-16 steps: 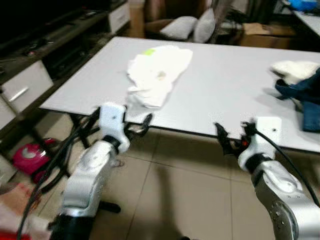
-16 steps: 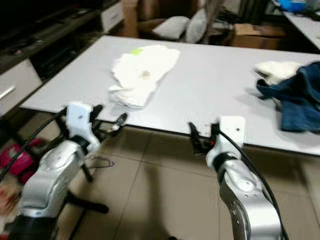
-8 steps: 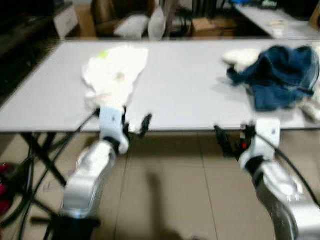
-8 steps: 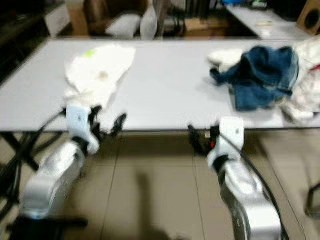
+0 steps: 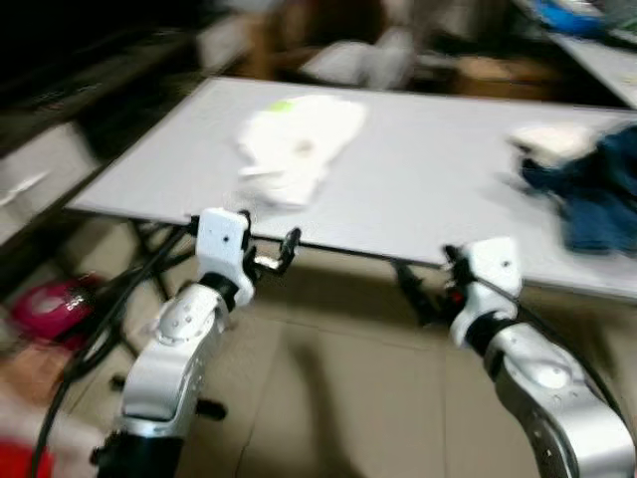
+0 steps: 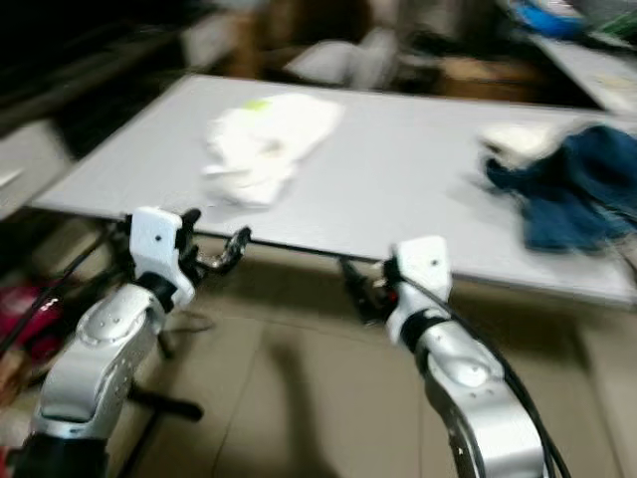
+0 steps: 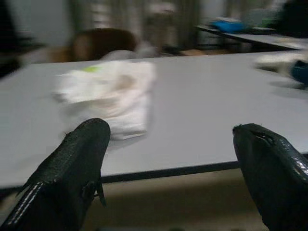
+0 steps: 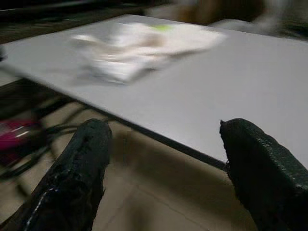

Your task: Hang hanger

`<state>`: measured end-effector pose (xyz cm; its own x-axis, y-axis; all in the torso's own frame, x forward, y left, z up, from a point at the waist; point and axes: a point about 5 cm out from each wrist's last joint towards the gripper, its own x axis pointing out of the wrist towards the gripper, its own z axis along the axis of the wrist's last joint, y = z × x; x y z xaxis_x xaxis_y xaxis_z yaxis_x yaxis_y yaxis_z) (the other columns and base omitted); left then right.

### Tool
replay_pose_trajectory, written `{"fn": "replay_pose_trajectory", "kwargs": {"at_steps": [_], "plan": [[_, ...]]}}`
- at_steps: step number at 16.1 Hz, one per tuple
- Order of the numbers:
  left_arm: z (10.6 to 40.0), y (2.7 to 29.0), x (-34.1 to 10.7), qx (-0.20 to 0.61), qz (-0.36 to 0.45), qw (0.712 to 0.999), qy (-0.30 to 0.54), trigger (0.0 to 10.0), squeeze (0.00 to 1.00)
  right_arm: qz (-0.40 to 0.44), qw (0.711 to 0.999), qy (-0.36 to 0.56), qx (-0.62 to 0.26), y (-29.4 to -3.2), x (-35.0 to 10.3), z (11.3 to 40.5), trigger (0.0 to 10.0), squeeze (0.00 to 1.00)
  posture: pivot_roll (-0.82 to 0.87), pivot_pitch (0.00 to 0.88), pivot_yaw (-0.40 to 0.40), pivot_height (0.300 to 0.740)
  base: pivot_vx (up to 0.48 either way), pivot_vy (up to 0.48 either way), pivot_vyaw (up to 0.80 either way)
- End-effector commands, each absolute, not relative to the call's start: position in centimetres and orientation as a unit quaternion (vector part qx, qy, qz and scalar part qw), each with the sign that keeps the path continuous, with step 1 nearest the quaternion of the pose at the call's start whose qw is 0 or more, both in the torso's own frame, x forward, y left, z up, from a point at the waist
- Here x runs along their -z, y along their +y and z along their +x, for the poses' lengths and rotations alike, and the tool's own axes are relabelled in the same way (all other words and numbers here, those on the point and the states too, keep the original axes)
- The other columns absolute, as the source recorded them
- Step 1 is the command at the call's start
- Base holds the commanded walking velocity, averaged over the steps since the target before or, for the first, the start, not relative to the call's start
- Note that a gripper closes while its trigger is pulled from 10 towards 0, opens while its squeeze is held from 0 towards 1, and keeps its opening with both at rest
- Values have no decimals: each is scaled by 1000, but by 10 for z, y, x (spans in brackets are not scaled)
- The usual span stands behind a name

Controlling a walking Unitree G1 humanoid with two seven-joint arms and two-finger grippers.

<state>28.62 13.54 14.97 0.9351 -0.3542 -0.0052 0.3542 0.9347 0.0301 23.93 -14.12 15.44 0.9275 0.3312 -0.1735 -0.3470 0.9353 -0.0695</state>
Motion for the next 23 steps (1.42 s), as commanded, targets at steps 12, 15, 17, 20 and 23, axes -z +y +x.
{"fn": "replay_pose_trajectory", "kwargs": {"at_steps": [12,15,17,20,23], "plan": [[284,139,-155,169,3,986,-4,10000,0,-40,981,76,-176,-140,-151,242,10000,0,-28,0,41,740,0,-330,800],[287,139,-159,176,14,984,-14,10000,0,-21,985,75,-157,-141,-150,242,10000,0,-33,0,55,740,0,0,800],[288,139,-161,180,8,983,-19,10000,0,-18,985,76,-156,-140,-149,242,10000,0,-34,0,61,740,0,0,800],[289,139,-162,184,7,983,-18,10000,0,-10,984,80,-156,-140,-147,241,10000,0,-34,0,61,740,269,0,800],[288,140,-162,184,7,983,-16,10000,0,-8,983,82,-164,-137,-146,241,10000,0,-34,0,61,740,285,0,800]]}}
